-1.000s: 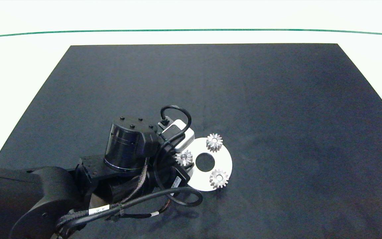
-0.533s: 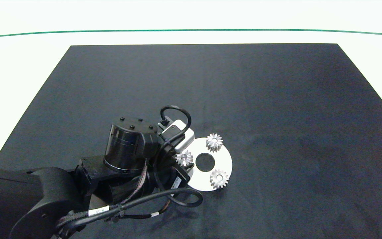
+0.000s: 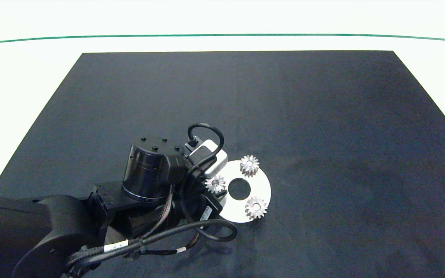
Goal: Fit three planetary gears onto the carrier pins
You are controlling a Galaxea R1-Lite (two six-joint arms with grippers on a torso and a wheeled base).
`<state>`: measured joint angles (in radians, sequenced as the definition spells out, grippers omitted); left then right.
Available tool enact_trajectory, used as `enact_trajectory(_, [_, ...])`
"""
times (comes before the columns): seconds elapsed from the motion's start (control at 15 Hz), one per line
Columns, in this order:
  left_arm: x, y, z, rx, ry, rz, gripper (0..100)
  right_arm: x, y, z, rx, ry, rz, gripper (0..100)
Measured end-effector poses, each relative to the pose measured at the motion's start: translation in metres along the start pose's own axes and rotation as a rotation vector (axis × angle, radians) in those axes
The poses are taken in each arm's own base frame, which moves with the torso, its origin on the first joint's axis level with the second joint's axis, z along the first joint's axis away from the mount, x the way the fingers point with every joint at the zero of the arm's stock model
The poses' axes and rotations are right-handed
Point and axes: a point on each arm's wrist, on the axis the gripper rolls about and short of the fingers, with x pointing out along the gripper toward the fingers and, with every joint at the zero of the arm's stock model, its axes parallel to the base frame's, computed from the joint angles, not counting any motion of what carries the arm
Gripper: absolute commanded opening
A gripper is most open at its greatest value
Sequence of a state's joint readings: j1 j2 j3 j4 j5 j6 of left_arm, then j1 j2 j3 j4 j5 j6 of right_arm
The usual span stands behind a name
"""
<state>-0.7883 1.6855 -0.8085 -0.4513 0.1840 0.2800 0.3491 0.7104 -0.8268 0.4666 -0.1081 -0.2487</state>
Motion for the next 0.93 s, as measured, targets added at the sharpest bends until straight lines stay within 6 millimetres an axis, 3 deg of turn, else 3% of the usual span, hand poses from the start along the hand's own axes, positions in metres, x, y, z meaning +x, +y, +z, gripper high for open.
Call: enact_trajectory(0.93, [-0.0037, 0.0005, 0.0011, -0.010, -0.022, 0.002, 7, -0.0008, -0.0001, -0.0002, -0.001, -0.003, -0.001, 100])
